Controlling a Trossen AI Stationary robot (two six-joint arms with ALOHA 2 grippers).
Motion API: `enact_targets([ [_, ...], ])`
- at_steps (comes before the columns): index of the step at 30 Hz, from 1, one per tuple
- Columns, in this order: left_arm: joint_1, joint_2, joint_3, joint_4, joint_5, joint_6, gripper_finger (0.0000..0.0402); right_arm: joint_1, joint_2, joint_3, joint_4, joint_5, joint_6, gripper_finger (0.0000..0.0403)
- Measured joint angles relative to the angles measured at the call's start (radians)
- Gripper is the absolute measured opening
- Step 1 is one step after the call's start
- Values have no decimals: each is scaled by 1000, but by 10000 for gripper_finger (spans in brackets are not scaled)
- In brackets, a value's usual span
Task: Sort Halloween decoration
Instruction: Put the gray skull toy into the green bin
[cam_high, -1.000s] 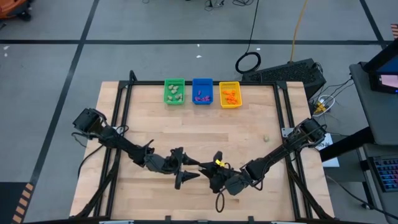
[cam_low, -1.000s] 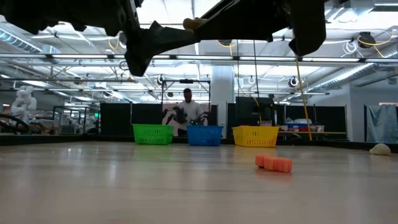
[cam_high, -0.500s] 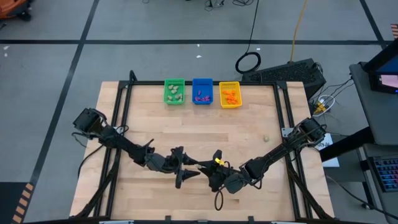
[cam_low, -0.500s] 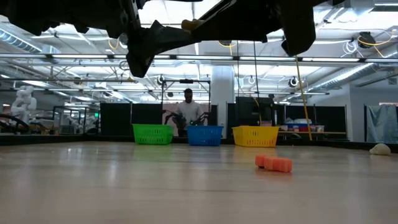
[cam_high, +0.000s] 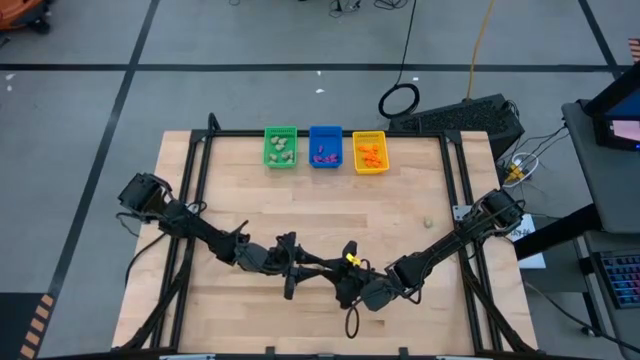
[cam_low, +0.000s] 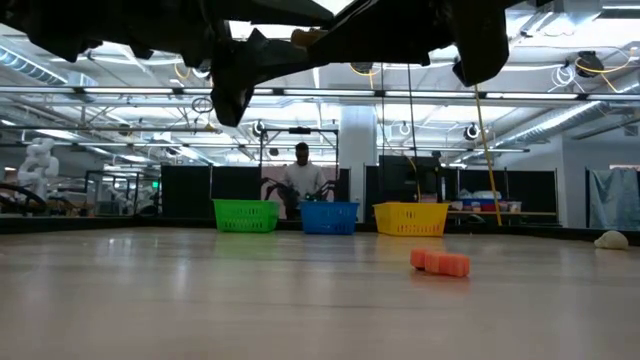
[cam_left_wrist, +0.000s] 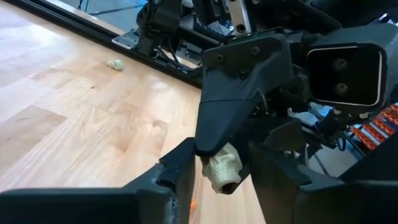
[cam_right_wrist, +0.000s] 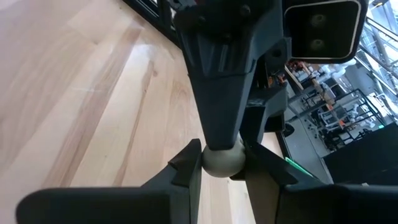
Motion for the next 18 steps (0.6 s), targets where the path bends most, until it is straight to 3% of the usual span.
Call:
enact_targets([
  [7,1,0,0,-3,12,7,103,-1,0,0,0,-3,-1,80],
  [18,1,0,-1,-3,46,7,72,-1,0,0,-1,-4,-3,80],
])
